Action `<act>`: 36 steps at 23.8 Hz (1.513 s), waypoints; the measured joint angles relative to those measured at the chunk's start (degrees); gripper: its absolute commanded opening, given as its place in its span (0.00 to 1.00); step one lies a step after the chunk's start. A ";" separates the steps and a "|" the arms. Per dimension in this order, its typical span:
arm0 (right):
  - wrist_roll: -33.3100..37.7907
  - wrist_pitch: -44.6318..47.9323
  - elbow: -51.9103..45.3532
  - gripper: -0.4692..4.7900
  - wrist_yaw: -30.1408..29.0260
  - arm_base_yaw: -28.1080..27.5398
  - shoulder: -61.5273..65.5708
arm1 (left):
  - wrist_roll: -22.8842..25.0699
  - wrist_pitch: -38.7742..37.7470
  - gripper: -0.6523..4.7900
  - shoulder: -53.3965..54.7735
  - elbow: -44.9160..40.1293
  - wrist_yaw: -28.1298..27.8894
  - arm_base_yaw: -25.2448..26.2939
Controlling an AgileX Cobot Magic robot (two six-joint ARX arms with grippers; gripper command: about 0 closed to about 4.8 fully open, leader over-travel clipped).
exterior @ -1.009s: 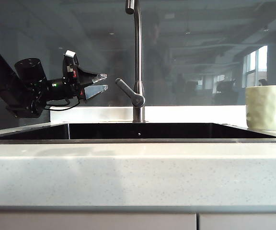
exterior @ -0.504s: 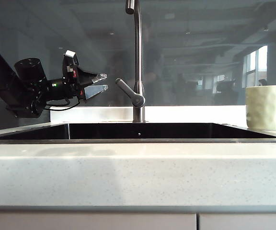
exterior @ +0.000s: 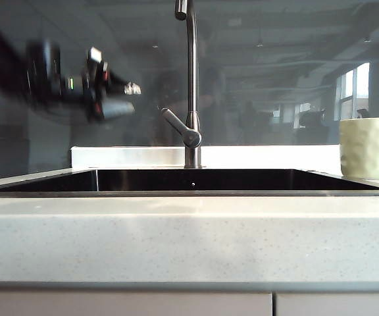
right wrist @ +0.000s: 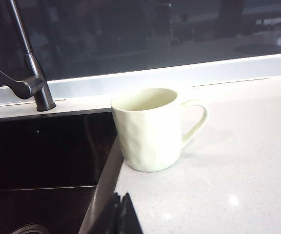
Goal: Pick up the mug next to the sink, go to the faucet to get some water, pour the water into the sink, and finally put the mug back to its place.
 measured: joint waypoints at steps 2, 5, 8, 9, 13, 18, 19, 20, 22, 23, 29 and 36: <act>0.00 0.00 0.00 0.08 0.02 -0.02 0.00 | 11.06 -15.37 0.73 -8.17 0.11 -12.26 -0.07; -0.02 0.00 0.00 0.08 0.02 -0.04 0.00 | 19.10 -26.18 0.73 -18.53 -3.34 -23.02 -0.11; -0.02 0.02 0.00 0.08 0.00 -0.04 0.00 | 23.61 -25.29 0.73 -33.88 -14.95 -31.50 0.31; -0.02 0.00 0.00 0.08 -0.02 -0.04 0.00 | 24.00 -24.72 0.73 -37.88 -17.75 -32.98 0.83; -0.02 0.00 0.00 0.08 0.02 -0.04 0.00 | 25.14 -23.17 0.73 -53.37 -27.69 -38.51 2.14; -0.02 0.00 0.00 0.08 0.00 -0.04 0.00 | 27.02 -23.47 0.73 -72.24 -46.29 -43.50 1.88; -0.02 0.00 0.00 0.08 0.00 -0.04 0.00 | 27.02 -23.82 0.73 -74.97 -49.46 -44.15 1.88; 0.00 0.00 0.00 0.08 0.02 -0.07 0.00 | 26.99 -24.24 0.73 -80.78 -55.78 -44.74 1.90; -0.02 0.00 0.00 0.08 0.02 -0.07 0.00 | 26.47 -23.76 0.73 -90.90 -66.55 -44.81 1.90; -0.02 0.00 0.00 0.08 0.02 -0.07 0.00 | 25.75 -23.61 0.73 -94.18 -70.16 -45.38 1.90; -0.07 0.00 0.00 0.08 0.02 -0.07 0.00 | 19.23 -23.91 0.73 -117.33 -93.48 -54.58 2.10; -0.09 0.00 0.00 0.08 0.02 -0.07 0.00 | 19.23 -22.32 0.73 -130.20 -107.73 -57.24 2.10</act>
